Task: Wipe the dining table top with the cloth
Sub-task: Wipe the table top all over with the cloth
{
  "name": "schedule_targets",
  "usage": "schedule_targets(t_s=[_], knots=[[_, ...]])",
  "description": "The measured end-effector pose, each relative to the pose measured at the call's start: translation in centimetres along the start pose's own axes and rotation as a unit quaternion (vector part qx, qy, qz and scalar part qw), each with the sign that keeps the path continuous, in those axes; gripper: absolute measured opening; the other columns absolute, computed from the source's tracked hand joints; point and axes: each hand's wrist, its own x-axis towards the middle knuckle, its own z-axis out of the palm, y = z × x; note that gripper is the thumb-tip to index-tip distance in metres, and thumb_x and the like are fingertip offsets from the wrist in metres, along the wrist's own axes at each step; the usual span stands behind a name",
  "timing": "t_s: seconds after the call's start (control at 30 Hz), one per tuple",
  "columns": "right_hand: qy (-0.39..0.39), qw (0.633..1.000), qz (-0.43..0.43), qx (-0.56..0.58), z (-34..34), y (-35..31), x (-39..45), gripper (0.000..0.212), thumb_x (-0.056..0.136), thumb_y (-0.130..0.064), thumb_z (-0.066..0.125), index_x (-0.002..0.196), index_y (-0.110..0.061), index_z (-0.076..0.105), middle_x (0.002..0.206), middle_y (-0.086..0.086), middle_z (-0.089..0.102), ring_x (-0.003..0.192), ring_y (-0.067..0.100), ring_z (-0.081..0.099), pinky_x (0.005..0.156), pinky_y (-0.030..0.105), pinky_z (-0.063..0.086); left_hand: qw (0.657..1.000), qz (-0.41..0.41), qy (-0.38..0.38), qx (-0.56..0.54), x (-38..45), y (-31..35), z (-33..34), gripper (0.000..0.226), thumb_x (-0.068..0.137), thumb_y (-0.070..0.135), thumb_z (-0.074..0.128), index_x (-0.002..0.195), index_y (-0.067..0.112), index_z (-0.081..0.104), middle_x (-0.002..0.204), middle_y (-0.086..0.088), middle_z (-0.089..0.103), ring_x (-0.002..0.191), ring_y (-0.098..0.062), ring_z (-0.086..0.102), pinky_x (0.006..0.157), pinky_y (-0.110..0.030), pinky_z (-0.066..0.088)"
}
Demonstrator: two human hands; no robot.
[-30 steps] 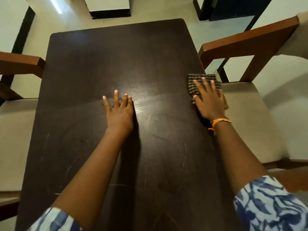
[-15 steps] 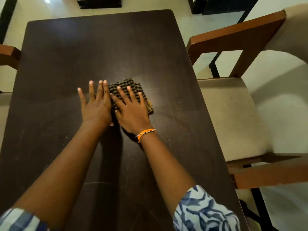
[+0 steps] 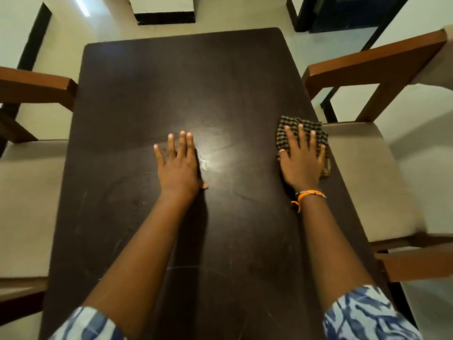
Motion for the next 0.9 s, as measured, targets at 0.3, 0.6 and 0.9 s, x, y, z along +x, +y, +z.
schedule_targets(t_s=[0.3,0.6,0.9], knots=[[-0.060,0.976,-0.208,0.035,5.7,-21.8,-7.0,0.059,0.092,-0.035,0.040,0.147,-0.032,0.019,0.159,0.001,0.012,0.147,0.027,0.003,0.115,0.053,-0.002,0.997,-0.068,0.010,-0.023,-2.0,-9.3,1.6,0.112,0.076,0.052,0.064,0.146,0.009,-0.012,0.158,-0.008,-0.011,0.143,-0.030,-0.017,0.113,-0.054,-0.009],[-0.097,0.960,-0.263,-0.023,4.1,-16.9,-3.5,0.060,0.094,-0.040,0.041,0.147,-0.040,0.013,0.160,-0.007,0.009,0.148,0.022,0.003,0.117,0.045,0.007,0.995,-0.078,0.006,-0.061,-2.9,-15.9,2.3,0.115,0.074,0.058,0.061,0.146,0.008,-0.013,0.158,-0.009,-0.009,0.143,-0.032,-0.017,0.112,-0.054,-0.010],[-0.018,0.999,-0.037,-0.002,5.4,-19.4,-5.1,0.057,0.094,-0.036,0.041,0.147,-0.035,0.020,0.160,-0.001,0.011,0.147,0.026,0.003,0.116,0.052,0.004,0.979,-0.109,0.059,-0.163,-3.7,-22.1,4.9,0.088,0.088,0.060,0.038,0.148,0.009,-0.002,0.159,-0.007,0.002,0.145,-0.029,-0.010,0.114,-0.052,-0.006]])
